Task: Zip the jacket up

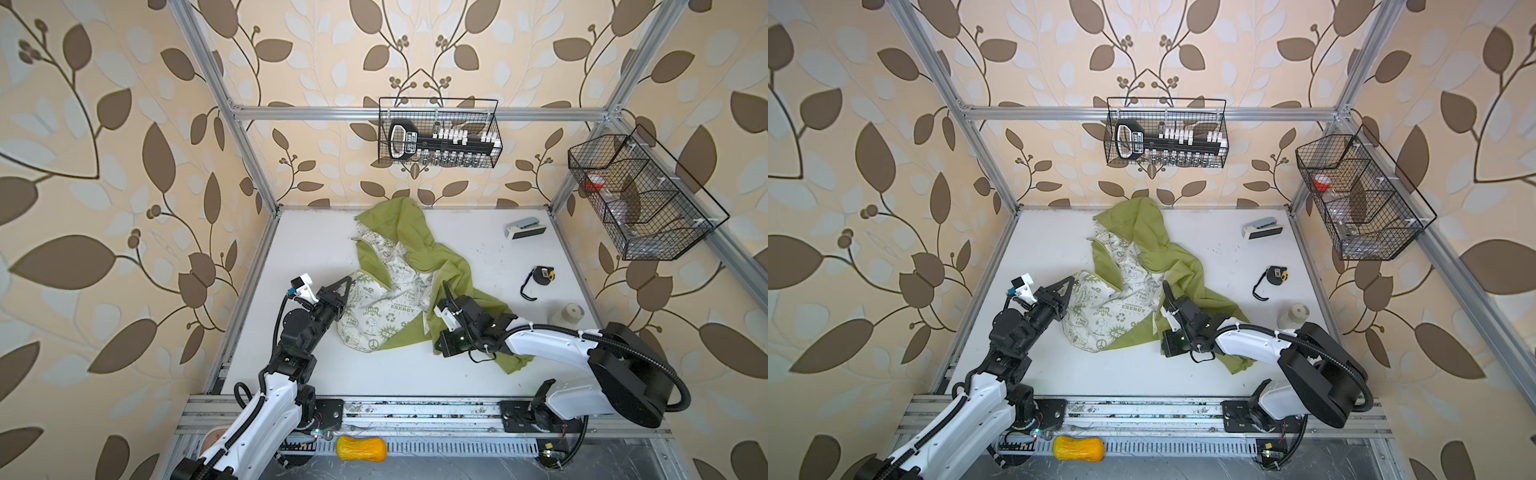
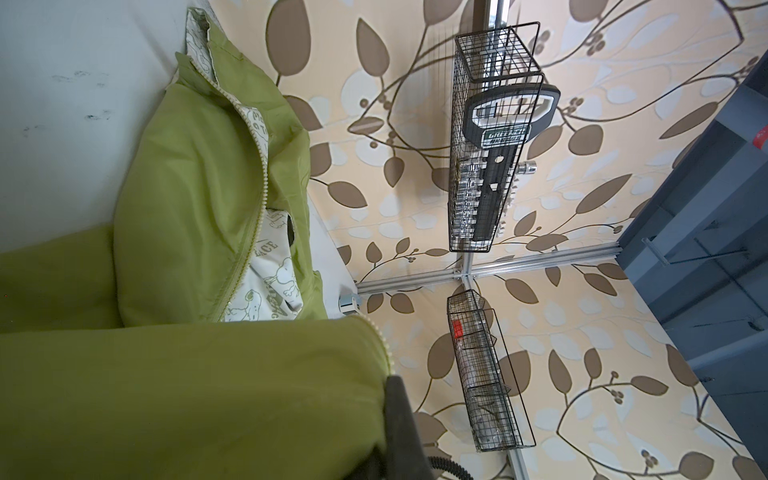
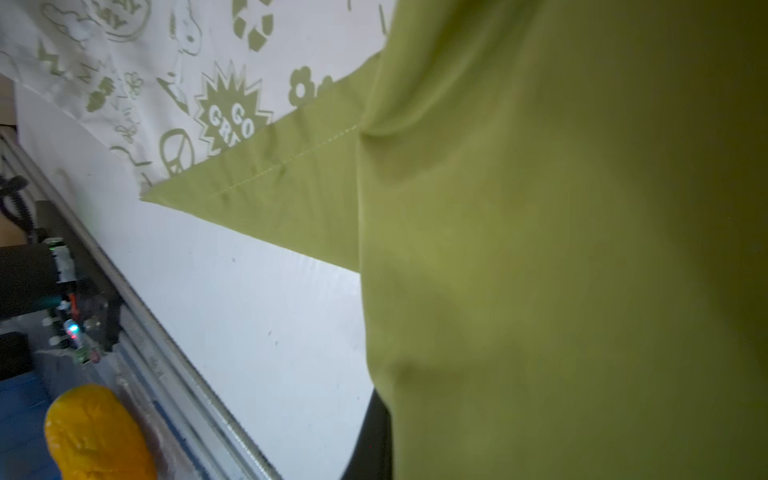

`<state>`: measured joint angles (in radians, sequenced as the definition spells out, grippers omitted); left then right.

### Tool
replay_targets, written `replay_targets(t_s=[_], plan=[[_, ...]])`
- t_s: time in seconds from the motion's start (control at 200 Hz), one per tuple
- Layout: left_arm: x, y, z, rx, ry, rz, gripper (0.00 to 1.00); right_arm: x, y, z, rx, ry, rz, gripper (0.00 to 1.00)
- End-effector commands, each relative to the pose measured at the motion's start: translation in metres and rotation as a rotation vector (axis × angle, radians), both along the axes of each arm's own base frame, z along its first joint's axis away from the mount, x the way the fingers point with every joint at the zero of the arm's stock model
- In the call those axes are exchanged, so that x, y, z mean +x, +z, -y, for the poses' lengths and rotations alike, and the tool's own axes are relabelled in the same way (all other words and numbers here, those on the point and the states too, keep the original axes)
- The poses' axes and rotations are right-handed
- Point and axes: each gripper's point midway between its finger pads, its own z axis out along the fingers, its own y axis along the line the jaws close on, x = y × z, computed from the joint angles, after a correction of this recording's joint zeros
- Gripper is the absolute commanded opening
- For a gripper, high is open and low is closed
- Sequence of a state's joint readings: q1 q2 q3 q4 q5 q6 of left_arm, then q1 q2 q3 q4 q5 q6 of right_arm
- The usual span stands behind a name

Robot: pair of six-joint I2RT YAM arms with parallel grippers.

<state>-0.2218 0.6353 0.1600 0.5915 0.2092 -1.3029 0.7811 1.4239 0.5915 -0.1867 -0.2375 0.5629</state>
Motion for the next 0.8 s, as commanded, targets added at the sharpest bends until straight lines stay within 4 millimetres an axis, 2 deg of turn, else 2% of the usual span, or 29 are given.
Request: replay_targets(t_s=[0.0, 0.105, 0.225, 0.535, 0.795], plan=[[-0.003, 0.006, 0.003, 0.016, -0.022, 0.040, 0.00, 0.005, -0.006, 0.008, -0.095, -0.035, 0.028, 0.00], [-0.004, 0.008, 0.005, 0.014, -0.034, 0.041, 0.00, 0.008, -0.002, 0.005, -0.107, -0.047, 0.070, 0.18], [-0.005, 0.009, 0.007, 0.014, -0.044, 0.046, 0.00, 0.013, 0.006, 0.002, -0.083, -0.066, 0.101, 0.27], [-0.009, 0.008, 0.006, 0.013, -0.043, 0.046, 0.00, 0.012, 0.008, -0.016, 0.081, -0.128, 0.075, 0.32], [-0.010, 0.010, 0.007, 0.012, -0.051, 0.049, 0.00, 0.015, 0.004, -0.014, 0.124, -0.203, 0.077, 0.31]])
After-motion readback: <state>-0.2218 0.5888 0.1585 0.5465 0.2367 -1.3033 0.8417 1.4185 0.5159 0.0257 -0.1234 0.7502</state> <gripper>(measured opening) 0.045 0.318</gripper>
